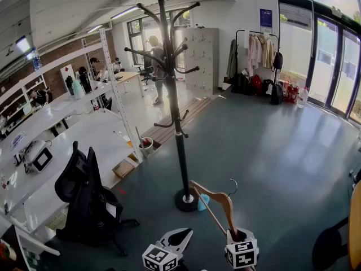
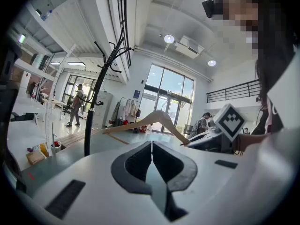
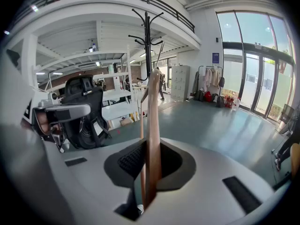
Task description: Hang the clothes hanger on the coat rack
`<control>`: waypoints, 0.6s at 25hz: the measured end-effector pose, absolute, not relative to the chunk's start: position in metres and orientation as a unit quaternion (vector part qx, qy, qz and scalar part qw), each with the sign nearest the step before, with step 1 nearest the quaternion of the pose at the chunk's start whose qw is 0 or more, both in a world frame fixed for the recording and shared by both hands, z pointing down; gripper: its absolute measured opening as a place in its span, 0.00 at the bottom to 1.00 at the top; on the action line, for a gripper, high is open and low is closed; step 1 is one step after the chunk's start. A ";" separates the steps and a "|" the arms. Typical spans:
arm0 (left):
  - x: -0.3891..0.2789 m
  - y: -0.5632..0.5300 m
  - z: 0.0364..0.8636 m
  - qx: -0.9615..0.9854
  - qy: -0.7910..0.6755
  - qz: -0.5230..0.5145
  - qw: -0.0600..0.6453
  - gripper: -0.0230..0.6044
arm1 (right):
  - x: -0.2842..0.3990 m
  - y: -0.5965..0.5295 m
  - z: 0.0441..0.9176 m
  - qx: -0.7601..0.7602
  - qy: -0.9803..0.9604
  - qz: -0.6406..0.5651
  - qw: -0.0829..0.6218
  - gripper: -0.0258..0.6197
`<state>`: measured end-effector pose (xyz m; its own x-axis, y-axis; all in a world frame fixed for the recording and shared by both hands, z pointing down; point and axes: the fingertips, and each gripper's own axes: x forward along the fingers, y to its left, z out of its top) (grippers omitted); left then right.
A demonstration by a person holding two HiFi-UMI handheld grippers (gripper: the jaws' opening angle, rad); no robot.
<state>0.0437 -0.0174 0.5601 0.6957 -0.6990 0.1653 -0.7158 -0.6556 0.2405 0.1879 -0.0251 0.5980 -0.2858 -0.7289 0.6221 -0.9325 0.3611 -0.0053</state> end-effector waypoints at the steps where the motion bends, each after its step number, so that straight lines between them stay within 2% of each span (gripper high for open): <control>1: 0.044 -0.022 0.560 0.909 -0.389 0.028 0.144 0.05 | 0.191 -0.031 0.597 0.536 -0.778 0.187 0.270 0.12; 15: 0.001 -0.142 0.550 0.922 -0.365 0.026 0.124 0.05 | 0.175 -0.143 0.582 0.591 -0.743 0.178 0.258 0.12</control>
<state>0.0009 -0.1417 0.5503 0.7323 -0.6667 0.1391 -0.6797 -0.7030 0.2093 0.1751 -0.1434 0.5819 -0.1675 -0.7866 0.5944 -0.9705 0.2376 0.0410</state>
